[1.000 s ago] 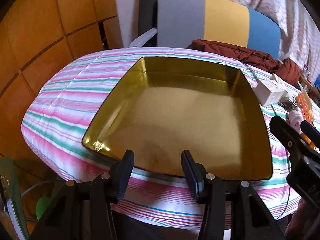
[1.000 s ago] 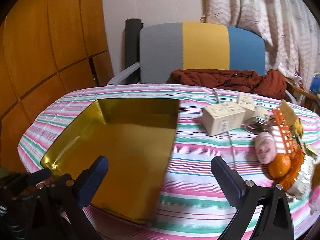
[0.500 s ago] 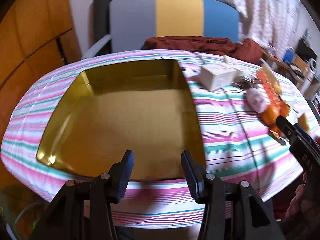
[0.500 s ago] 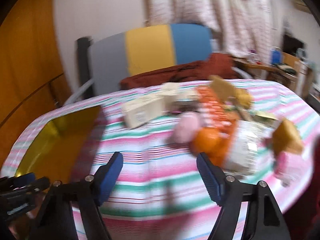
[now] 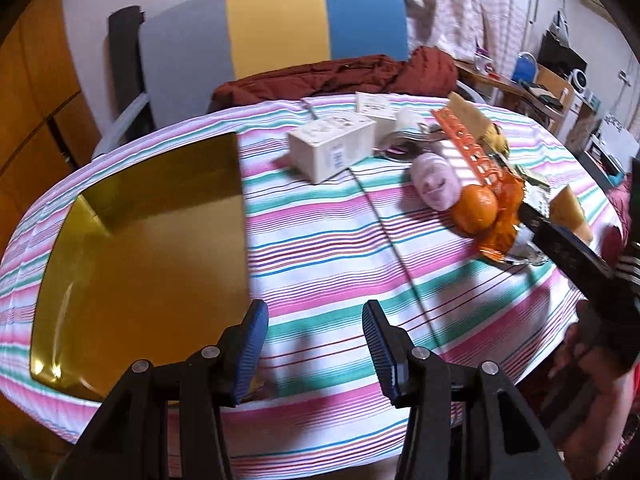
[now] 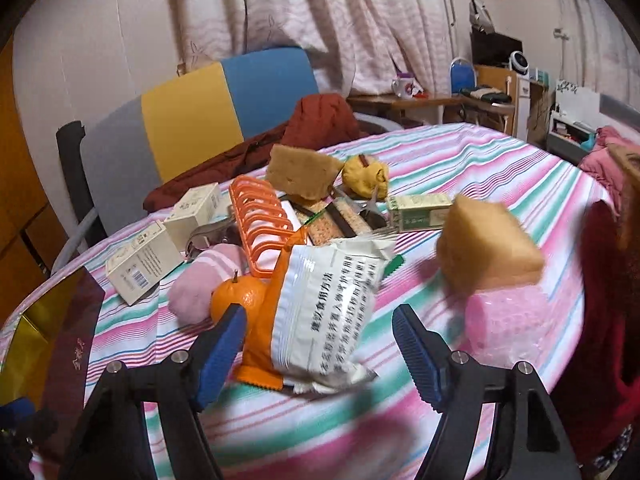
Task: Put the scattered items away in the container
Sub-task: 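Grasp the orange with the left gripper while the right gripper grasps the white snack bag, then carry the orange and snack bag over the gold tray with both grippers, then open the left gripper over the tray while the right gripper releases the bag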
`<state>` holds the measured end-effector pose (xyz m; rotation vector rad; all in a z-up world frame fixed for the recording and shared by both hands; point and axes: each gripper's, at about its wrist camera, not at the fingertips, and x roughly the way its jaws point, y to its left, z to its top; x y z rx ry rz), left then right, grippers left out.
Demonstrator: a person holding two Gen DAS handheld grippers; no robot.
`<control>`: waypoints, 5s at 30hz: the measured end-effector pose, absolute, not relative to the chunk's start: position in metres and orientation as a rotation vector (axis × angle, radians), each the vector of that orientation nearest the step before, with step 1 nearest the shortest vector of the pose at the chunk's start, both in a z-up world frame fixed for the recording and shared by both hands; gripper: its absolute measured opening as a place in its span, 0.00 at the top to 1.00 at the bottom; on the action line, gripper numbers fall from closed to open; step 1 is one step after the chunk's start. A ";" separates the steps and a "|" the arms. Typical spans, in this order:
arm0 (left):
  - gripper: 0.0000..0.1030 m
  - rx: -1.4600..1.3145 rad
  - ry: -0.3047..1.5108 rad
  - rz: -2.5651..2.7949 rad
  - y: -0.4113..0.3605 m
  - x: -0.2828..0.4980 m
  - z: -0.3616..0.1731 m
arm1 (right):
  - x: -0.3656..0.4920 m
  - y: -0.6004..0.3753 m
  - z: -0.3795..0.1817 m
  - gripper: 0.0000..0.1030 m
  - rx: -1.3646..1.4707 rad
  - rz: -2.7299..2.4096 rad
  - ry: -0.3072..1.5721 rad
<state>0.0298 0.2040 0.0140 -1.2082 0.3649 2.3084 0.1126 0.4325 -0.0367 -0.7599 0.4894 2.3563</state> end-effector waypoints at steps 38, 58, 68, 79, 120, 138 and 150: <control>0.46 -1.205 0.250 1.858 0.379 -0.025 -0.033 | 0.131 0.462 -0.075 0.37 -0.807 2.424 0.597; 0.48 -1.195 0.219 1.880 0.311 -0.011 -0.039 | 0.132 0.456 -0.071 0.41 -0.865 2.434 0.599; 0.48 -1.235 0.135 1.923 0.257 -0.003 -0.041 | 0.135 0.424 -0.068 0.41 -0.944 2.487 0.606; 0.48 -1.208 0.136 1.926 0.223 0.020 -0.035 | 0.126 0.381 -0.060 0.41 -1.052 2.572 0.598; 0.48 -1.421 0.063 2.405 0.003 -0.170 -0.025 | -0.141 0.165 -0.054 0.40 -1.692 2.818 0.501; 0.48 -1.414 -0.407 2.450 -0.043 -0.171 -0.022 | -0.138 0.171 -0.045 0.56 -1.561 2.930 0.439; 0.44 -1.423 -0.361 2.480 -0.028 -0.220 -0.013 | -0.147 0.156 -0.057 0.53 -1.638 2.938 0.614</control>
